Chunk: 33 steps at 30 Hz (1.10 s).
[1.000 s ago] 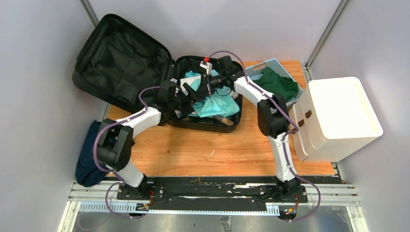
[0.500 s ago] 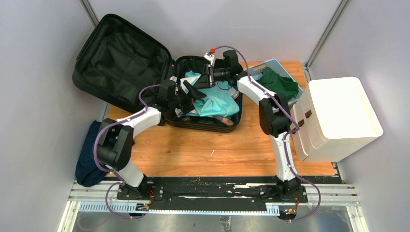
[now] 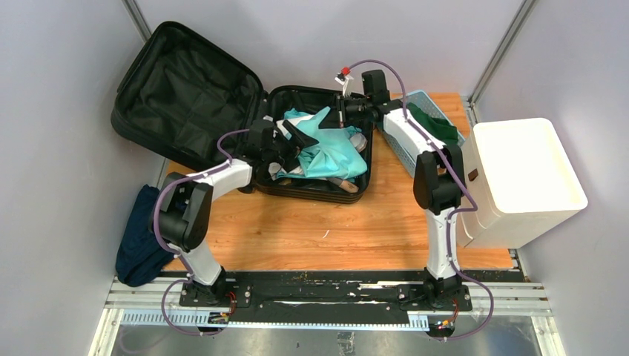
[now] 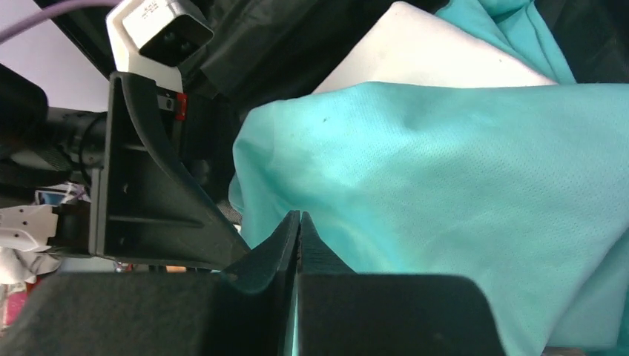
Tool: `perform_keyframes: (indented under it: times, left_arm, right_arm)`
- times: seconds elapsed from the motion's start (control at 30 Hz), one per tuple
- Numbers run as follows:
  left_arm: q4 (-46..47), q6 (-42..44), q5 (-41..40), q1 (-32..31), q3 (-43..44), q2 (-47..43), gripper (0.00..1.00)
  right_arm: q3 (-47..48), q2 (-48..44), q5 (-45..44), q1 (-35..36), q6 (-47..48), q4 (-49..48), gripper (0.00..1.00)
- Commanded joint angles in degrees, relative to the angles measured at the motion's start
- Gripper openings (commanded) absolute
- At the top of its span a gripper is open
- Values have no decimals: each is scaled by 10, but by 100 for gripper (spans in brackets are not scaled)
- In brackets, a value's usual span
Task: Open, take out, and arrange the luggage
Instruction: Pick up the clothes from the luggage.
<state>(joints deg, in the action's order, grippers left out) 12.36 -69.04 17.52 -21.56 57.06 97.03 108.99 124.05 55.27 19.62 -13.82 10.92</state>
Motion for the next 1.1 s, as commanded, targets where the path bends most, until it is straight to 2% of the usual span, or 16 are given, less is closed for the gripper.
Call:
perform_keyframes:
  times: [0.0, 0.13, 0.27, 0.43, 0.53, 0.6, 0.7, 0.73, 0.83, 1.07]
  left_arm:
    - [14, -4, -11, -1, 25, 14, 91]
    - [14, -6, -15, -1, 25, 16, 91]
    - [16, -17, -17, 0, 20, 20, 88]
    - [19, -27, -18, 1, 10, 26, 73]
    - [21, -24, -4, 4, 12, 30, 47]
    - [20, -11, -1, 4, 13, 26, 39]
    - [20, 9, 3, 5, 12, 18, 9]
    - [20, 16, 7, 5, 12, 16, 3]
    - [19, 29, 21, 5, 11, 5, 0]
    - [17, 48, 43, 5, 33, -42, 0]
  right_arm:
    - [-23, -2, -29, 14, 69, 71, 0]
    - [-67, -9, -8, 43, 59, 71, 0]
    - [-125, -36, 15, 61, 19, 18, 0]
    - [-136, -61, 47, 53, -14, -21, 0]
    - [-134, -84, 46, 35, 1, -22, 0]
    - [-133, -102, 42, 13, 33, -4, 0]
    - [-139, -126, 55, -18, 74, 23, 0]
    - [-143, -133, 60, -28, 87, 30, 1]
    - [-158, -161, 76, -54, 126, 52, 1]
    - [-182, -223, 94, -95, 220, 104, 4]
